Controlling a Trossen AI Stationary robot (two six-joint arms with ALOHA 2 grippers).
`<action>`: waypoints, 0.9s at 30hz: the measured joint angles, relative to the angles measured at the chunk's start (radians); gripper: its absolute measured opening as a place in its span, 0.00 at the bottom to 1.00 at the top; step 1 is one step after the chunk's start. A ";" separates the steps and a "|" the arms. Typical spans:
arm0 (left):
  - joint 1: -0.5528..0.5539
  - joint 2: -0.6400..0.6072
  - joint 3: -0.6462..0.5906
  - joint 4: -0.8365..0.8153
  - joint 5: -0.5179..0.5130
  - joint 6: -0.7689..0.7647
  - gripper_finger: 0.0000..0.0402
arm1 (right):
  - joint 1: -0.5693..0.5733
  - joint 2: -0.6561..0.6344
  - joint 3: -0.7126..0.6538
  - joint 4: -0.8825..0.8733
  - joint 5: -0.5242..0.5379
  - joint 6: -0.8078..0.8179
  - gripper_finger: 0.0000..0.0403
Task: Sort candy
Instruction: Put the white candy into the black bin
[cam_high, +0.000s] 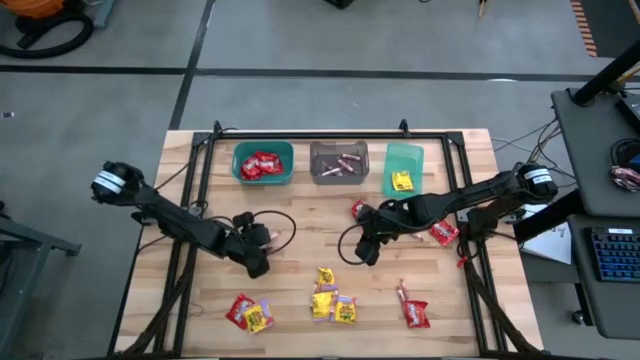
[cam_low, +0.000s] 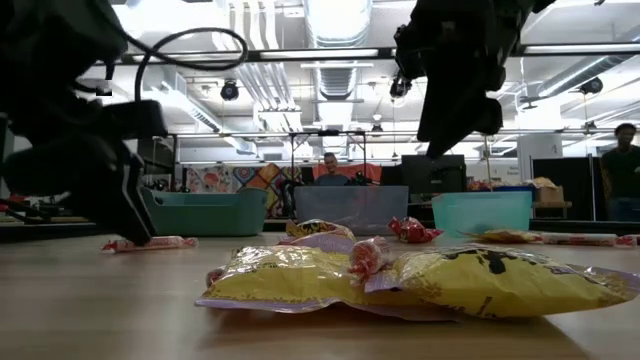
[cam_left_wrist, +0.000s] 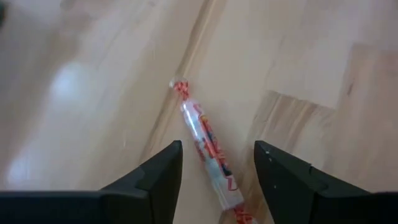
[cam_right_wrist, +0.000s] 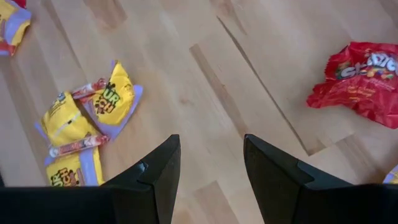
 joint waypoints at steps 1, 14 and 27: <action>0.000 0.011 -0.002 0.001 0.000 -0.012 0.45 | 0.000 0.000 0.000 0.000 -0.001 0.000 0.41; -0.004 0.062 -0.007 0.016 -0.011 -0.061 0.22 | 0.044 0.000 -0.028 0.141 0.334 -0.039 0.41; -0.021 -0.016 -0.015 0.181 -0.045 0.099 0.03 | 0.142 0.000 -0.034 0.572 0.366 -0.411 0.37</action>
